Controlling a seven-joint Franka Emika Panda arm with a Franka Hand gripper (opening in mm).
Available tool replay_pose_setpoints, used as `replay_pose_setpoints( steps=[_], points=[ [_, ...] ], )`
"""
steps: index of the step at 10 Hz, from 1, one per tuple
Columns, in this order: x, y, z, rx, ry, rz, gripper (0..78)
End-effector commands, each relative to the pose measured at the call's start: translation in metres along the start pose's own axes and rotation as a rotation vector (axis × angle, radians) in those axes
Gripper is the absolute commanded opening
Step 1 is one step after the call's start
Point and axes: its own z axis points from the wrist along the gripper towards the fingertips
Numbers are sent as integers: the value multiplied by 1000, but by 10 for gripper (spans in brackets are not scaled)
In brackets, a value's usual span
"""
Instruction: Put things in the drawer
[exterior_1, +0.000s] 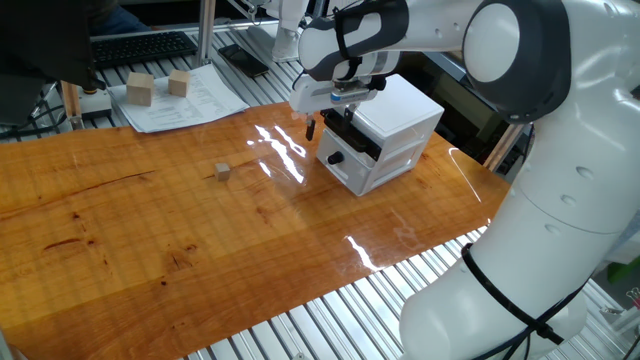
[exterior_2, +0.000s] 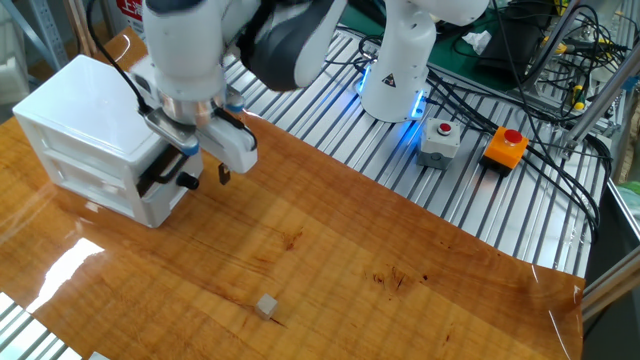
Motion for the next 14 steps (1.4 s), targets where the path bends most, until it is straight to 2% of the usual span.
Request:
replay_pose_setpoints(
  steps=[1, 5, 14],
  points=[
    [2, 2, -2, 7, 2, 5, 774],
    [2, -2, 1, 31, -4, -6, 774],
    [2, -6, 11, 18, -3, -21, 774]
  ],
)
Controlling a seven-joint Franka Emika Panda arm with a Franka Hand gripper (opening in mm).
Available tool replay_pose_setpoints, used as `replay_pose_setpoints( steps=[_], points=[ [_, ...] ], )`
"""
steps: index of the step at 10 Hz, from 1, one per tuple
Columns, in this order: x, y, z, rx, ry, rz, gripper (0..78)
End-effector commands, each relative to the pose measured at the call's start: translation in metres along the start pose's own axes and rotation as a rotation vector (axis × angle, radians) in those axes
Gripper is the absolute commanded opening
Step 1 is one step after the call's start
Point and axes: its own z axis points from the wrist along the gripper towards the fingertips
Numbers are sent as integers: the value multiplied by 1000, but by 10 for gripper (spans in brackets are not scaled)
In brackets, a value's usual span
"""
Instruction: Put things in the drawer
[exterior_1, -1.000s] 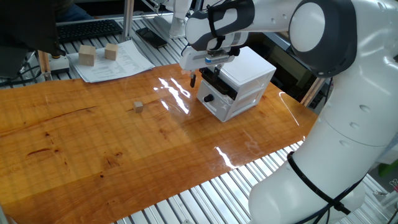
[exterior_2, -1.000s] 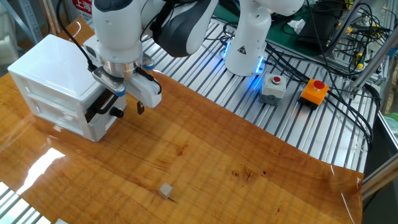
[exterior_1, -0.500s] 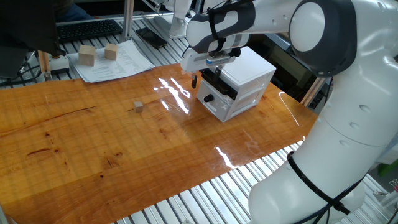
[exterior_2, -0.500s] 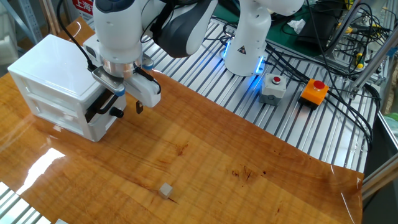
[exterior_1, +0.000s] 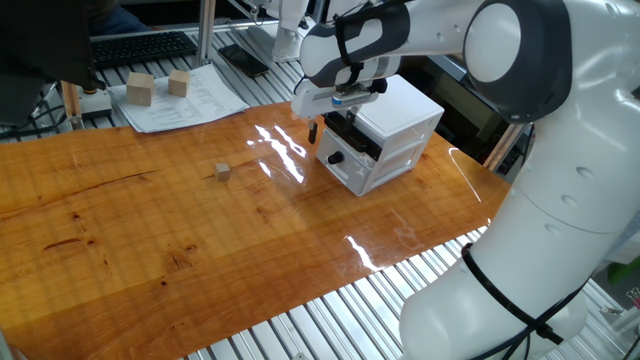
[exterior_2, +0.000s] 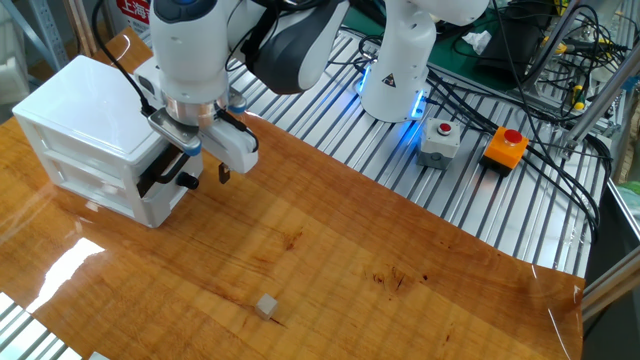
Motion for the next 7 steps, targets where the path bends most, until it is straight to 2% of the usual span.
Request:
replay_pose_setpoints(
  steps=[1, 4, 5, 7],
  points=[
    [-2, 1, 3, -11, -3, -7, 774],
    [-2, 2, 5, -38, -2, -5, 774],
    [-2, 2, 5, -38, -2, -5, 11],
    [-2, 2, 5, -38, -2, -5, 11]
  ],
)
